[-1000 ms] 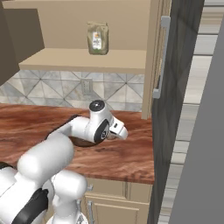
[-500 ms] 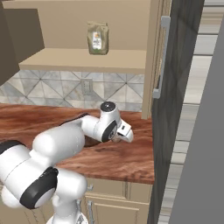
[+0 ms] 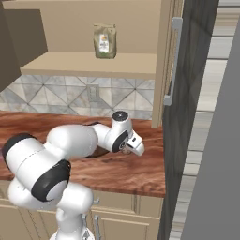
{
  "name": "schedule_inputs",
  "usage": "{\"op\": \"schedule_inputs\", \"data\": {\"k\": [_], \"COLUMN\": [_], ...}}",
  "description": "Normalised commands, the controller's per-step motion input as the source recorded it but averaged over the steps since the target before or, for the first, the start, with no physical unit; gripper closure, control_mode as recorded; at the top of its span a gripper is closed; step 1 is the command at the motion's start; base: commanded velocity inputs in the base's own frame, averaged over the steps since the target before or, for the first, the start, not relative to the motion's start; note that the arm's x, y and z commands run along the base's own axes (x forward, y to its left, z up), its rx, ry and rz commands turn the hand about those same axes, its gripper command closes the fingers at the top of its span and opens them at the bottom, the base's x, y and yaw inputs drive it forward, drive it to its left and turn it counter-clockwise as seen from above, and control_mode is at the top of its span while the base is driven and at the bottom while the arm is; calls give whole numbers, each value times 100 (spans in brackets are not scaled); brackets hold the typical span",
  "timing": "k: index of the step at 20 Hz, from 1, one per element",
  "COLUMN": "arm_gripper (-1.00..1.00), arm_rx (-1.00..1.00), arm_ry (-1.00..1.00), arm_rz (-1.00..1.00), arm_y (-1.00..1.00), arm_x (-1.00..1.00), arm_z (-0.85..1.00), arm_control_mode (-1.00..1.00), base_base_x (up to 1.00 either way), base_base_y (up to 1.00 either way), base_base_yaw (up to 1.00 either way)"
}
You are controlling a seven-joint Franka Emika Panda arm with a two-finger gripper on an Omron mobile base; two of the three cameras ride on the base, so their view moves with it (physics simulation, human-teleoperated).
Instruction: Pick the egg and butter from the fridge and place them by the bowl for mixing.
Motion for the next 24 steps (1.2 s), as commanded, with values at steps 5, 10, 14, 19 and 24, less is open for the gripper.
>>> {"op": "schedule_inputs", "data": {"k": [5,10,14,19,24], "arm_gripper": [100,100,100,100,100], "arm_rx": [1,6,8,6,4], "arm_ry": [0,0,1,0,0], "arm_rz": [-18,-14,-13,-10,-9], "arm_y": [0,-1,-3,-3,-5], "arm_x": [23,18,25,24,26], "arm_z": [-26,-23,-20,-18,-20], "arm_control_mode": [-100,-100,-100,-100,-100], "base_base_x": [0,0,0,0,0], "base_base_y": [0,0,0,0,0], "base_base_yaw": [0,0,0,0,0]}}
